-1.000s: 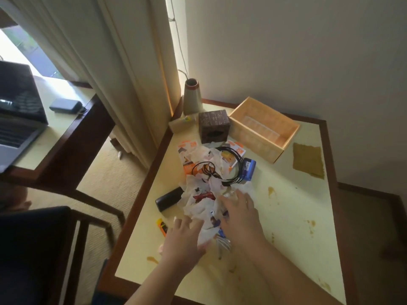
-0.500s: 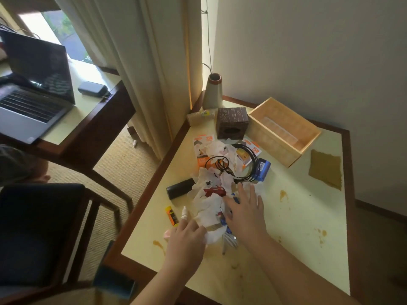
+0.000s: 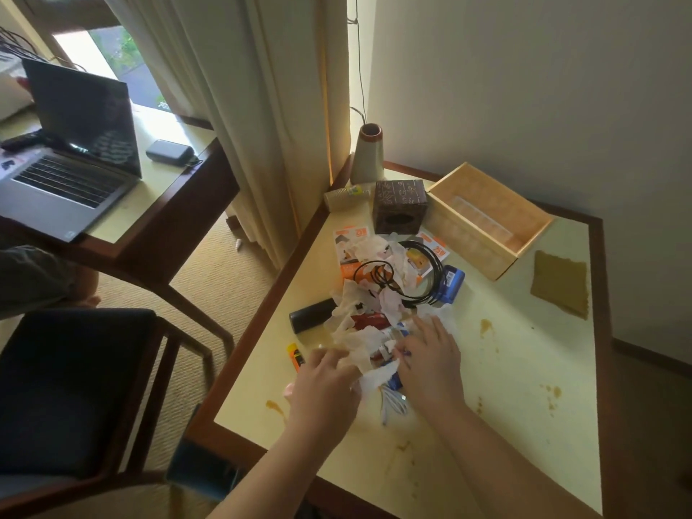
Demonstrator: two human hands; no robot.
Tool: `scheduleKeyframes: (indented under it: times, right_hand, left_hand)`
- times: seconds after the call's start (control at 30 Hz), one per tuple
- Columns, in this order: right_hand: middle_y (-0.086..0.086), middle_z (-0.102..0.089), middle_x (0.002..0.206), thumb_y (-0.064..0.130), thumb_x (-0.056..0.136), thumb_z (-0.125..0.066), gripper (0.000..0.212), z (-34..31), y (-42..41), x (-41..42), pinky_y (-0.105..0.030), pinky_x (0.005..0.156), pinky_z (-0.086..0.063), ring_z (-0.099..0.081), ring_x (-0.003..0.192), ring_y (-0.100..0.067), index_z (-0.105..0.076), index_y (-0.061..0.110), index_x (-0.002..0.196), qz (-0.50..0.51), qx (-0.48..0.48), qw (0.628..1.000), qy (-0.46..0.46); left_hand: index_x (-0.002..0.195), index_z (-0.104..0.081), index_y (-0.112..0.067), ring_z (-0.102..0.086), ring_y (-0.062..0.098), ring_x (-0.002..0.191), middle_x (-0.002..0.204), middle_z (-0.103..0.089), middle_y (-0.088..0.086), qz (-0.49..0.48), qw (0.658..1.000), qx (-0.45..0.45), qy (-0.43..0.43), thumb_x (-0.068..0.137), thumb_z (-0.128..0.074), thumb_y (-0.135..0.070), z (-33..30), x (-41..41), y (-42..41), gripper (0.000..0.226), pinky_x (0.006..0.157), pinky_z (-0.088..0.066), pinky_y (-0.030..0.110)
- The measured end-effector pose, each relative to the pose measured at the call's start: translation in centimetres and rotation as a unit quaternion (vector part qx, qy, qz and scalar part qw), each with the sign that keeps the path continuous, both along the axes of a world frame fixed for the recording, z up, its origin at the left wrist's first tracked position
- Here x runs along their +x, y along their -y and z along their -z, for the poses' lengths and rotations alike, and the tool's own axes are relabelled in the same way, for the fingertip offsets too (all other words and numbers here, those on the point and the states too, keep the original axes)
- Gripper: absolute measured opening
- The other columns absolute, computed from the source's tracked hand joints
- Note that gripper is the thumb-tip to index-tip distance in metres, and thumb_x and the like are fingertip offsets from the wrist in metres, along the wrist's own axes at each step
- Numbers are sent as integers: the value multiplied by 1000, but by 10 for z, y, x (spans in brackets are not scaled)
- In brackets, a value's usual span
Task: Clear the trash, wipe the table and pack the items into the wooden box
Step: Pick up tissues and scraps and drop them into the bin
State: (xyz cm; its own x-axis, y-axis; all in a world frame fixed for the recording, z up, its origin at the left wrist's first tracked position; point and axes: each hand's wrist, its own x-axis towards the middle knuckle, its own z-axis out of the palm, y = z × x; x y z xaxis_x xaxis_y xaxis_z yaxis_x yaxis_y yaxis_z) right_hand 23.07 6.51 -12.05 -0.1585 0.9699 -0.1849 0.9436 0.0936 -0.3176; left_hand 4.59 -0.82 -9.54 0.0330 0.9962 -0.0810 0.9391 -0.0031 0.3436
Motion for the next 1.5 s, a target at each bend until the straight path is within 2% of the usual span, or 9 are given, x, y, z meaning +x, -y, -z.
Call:
scheduleKeyframes:
  times: [0.3,0.63,0.73,0.8,0.87,1.03,1.3,1.4,1.5]
  right_hand:
    - [1,-59,147,31,95,-71,7,-23,26,13,-49,113,-40,-37,147,-23,-76,31,100,89,77,986,-116]
    - [8,-62,126,26,92,-75,8,-46,36,-18,-19,95,-40,-44,126,-10,-78,26,100,60,107,976,-182]
    - [13,-60,117,24,90,-79,10,-61,41,-43,-4,88,-40,-46,116,-3,-78,24,100,27,141,964,-226]
    - [14,-60,113,22,89,-80,9,-68,46,-64,-9,87,-45,-50,112,-4,-78,23,98,-3,156,955,-254]
    - [9,-64,111,19,89,-82,10,-72,54,-90,-23,90,-49,-55,110,-8,-79,20,98,-46,168,949,-262]
    - [5,-69,107,14,85,-85,18,-70,99,-166,-13,96,-45,-63,104,-8,-79,18,102,-149,158,923,-317]
    - [11,-68,97,17,95,-76,10,21,204,-293,-25,74,-58,-67,88,-6,-72,20,104,-221,-6,895,-387]
    - [17,-68,99,20,98,-73,12,73,237,-344,-14,77,-55,-68,92,-3,-70,26,107,-184,-77,898,-392]
    - [19,-67,99,21,100,-69,10,153,244,-386,-21,79,-58,-67,95,-4,-69,30,104,-97,-137,913,-373]
  left_hand:
    - [114,-71,-33,-47,18,119,124,-64,-10,-17,995,-94,-10,94,-66,-27,38,11,-32,22,104,-41,37]
    - [103,-79,-31,-64,2,91,100,-75,-17,-71,985,62,142,88,-80,-13,15,-10,3,24,83,-42,10]
    - [101,-82,-26,-62,-10,87,97,-73,-20,-112,960,113,229,78,-85,-3,-8,-32,35,32,79,-45,2]
    - [97,-82,-25,-64,-12,85,96,-72,-23,-162,941,140,261,71,-89,1,-17,-54,62,37,77,-52,7]
    - [96,-81,-27,-71,-5,86,95,-75,-23,-225,916,165,289,72,-89,1,-25,-74,90,38,76,-59,19]
    - [92,-84,-22,-76,7,84,86,-78,-19,-422,810,169,372,73,-89,4,-26,-125,165,33,75,-62,23]
    - [78,-84,-36,-74,3,79,79,-78,-15,-607,671,99,414,74,-93,-11,60,-215,240,27,67,-53,13]
    - [81,-85,-31,-70,-2,77,77,-77,-18,-638,657,59,398,80,-87,-9,119,-250,249,22,58,-48,8]
    - [86,-83,-33,-68,-1,76,77,-74,-19,-639,687,-11,346,90,-77,-15,194,-285,247,19,55,-44,7]
